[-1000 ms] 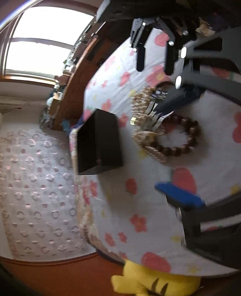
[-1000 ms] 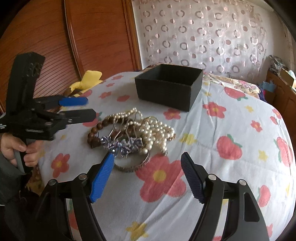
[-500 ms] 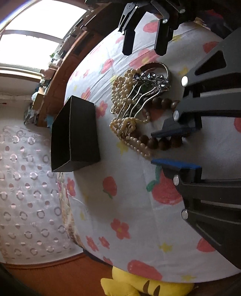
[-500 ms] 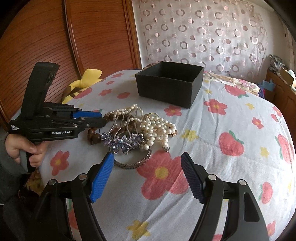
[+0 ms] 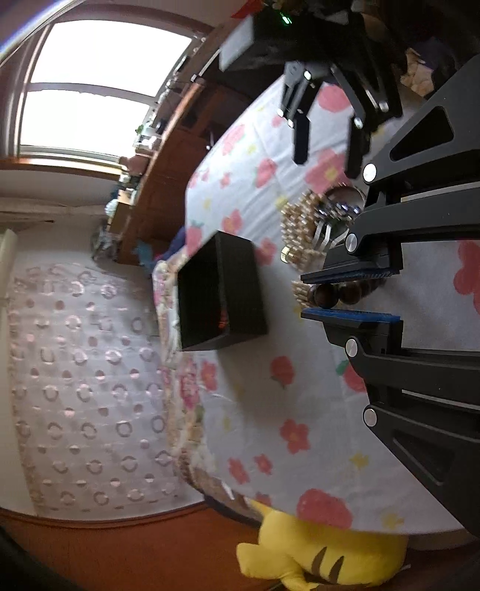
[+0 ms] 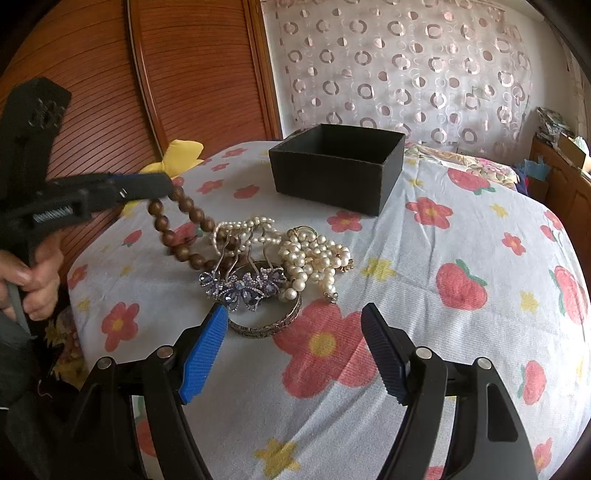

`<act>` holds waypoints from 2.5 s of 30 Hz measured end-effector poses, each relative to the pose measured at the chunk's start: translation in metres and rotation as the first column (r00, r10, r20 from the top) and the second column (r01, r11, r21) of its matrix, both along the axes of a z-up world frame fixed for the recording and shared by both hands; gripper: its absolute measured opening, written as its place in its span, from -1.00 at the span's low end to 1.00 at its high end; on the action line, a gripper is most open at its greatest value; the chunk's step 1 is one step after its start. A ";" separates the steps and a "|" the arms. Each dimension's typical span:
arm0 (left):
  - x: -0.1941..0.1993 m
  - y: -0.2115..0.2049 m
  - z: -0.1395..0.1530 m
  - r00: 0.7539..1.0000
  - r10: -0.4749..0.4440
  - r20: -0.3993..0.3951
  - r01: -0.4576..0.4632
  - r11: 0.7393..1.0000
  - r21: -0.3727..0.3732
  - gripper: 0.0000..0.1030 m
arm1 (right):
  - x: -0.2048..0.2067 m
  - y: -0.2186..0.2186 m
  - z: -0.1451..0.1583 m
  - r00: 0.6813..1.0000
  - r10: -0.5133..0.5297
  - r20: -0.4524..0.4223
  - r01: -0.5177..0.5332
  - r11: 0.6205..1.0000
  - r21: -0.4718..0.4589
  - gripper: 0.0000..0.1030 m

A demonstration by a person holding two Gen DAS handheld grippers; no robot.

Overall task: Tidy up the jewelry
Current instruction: 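Grasp the brown wooden bead bracelet with the left tool and lift it, then grasp the silver flower brooch with the right tool while the left holds the beads, then lower the brooch into the black box with the right tool while the left drops the beads in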

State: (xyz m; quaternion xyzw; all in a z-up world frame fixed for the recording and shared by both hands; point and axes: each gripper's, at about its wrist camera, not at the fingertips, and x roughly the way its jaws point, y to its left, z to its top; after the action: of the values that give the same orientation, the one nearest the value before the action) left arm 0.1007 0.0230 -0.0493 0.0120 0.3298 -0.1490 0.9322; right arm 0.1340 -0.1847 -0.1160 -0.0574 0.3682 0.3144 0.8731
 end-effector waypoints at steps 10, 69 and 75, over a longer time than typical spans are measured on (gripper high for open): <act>-0.016 0.001 0.046 0.994 0.008 0.113 -0.007 1.000 -0.010 -0.76 | -0.001 0.000 0.001 1.000 -0.006 0.006 0.006 1.000 0.004 0.50; -0.035 0.028 0.021 0.995 0.042 0.093 -0.033 0.995 -0.094 -0.76 | -0.001 0.046 0.068 0.974 0.219 0.052 -0.193 0.932 -0.307 -0.10; -0.035 0.023 0.023 0.995 0.031 0.098 -0.022 0.995 -0.096 -0.76 | -0.005 0.037 0.094 0.972 0.213 0.098 -0.177 0.940 -0.292 -0.10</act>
State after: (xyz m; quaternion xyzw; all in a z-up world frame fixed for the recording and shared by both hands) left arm 0.0659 0.0464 -0.0268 -0.0292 0.2756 -0.1511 0.9489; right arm 0.1289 -0.1480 -0.0216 -0.2374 0.3448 0.3396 0.8423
